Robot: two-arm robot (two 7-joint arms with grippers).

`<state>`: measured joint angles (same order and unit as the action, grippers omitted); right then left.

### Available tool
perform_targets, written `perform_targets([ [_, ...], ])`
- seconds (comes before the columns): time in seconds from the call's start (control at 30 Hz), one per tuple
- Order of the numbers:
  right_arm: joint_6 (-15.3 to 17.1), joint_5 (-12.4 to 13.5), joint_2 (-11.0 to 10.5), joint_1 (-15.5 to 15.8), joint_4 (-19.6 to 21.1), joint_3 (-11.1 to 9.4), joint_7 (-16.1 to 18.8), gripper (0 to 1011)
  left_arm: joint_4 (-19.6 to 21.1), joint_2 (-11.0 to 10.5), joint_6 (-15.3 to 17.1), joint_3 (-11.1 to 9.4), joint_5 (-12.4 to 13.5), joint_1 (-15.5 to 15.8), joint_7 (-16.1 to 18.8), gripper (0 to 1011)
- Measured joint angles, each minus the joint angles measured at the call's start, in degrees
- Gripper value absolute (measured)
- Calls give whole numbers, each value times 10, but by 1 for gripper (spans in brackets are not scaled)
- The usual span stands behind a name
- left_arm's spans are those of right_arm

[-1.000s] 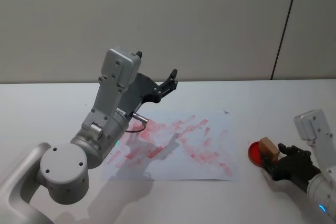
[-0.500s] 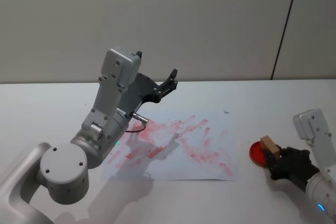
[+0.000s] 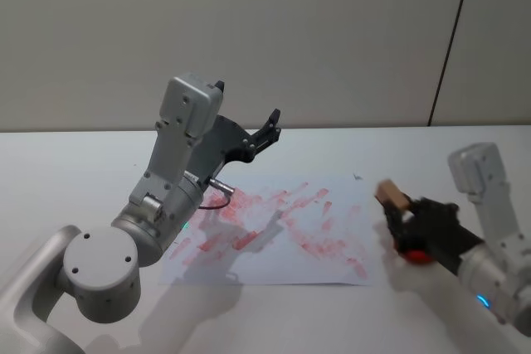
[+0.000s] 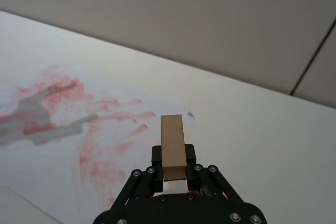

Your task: Use the one hand to pick up the stamp and affix it onto the A4 paper.

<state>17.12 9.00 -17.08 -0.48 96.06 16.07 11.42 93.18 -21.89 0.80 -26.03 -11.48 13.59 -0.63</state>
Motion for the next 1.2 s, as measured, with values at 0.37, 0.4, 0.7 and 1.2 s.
perform_targets([
  [0.37,11,-9,55,-48,-21,30,42,218,0,0,0,0,0,0,0,1001],
  [0.4,16,-12,57,-50,-23,32,44,218,0,0,0,0,0,0,0,1001],
  [0.7,63,-37,80,-66,-43,51,50,219,0,0,0,0,0,0,0,1001],
  [1.2,134,-72,96,-62,-68,73,23,218,0,0,0,0,0,0,0,1001],
])
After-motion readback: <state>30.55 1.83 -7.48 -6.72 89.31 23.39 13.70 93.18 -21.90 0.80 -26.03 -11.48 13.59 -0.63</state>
